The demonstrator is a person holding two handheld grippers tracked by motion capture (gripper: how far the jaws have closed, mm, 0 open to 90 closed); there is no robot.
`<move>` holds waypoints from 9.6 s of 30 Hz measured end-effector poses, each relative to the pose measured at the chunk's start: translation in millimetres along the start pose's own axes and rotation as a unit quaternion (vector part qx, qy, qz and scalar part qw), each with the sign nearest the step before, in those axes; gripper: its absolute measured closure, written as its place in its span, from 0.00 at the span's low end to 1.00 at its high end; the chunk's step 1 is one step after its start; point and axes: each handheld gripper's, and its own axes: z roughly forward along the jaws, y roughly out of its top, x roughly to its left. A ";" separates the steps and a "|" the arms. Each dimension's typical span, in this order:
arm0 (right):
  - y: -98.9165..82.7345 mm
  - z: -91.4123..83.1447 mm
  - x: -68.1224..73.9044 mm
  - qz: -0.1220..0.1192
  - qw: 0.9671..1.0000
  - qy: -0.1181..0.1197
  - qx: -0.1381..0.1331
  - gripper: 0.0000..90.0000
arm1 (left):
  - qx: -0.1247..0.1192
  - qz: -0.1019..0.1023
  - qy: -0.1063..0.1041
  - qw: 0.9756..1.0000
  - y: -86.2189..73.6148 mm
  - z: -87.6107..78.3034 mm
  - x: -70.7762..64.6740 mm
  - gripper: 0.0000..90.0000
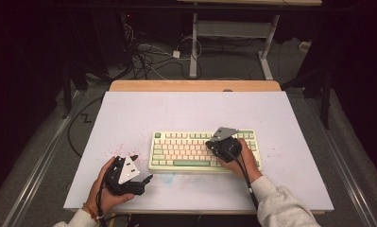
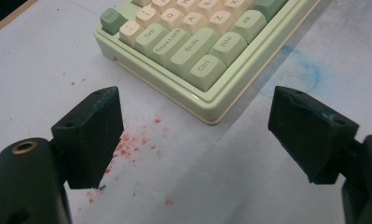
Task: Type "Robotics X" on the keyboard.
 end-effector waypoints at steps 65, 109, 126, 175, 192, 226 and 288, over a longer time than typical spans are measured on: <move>-19.7 -82.7 4.6 0.004 0.990 -0.062 -0.130 0.25 | 0.010 -0.003 -0.001 1.000 0.8 1.9 -0.8 0.22; -98.2 -125.0 11.9 0.015 0.989 -0.107 -0.103 0.26 | 0.029 -0.033 -0.068 0.997 57.4 8.7 7.0 0.97; -99.7 -117.3 14.1 0.000 0.991 -0.104 -0.086 0.26 | 0.054 0.005 -0.081 0.995 117.5 60.3 1.9 0.97; -102.3 -112.5 14.2 -0.011 0.993 -0.092 -0.068 0.26 | 0.048 0.020 -0.074 0.996 139.9 86.6 -0.7 0.88; -101.5 -112.7 14.5 -0.009 0.994 -0.090 -0.067 0.27 | -0.013 0.037 -0.033 0.999 120.1 59.8 -2.2 0.41; -96.5 -108.9 14.7 -0.003 0.995 -0.081 -0.065 0.28 | -0.042 0.034 0.020 0.998 48.3 20.6 -5.1 0.19; 10.4 7.9 11.9 -0.013 1.000 0.006 0.001 1.00 | 0.020 0.008 -0.009 1.000 10.9 17.1 -2.4 0.20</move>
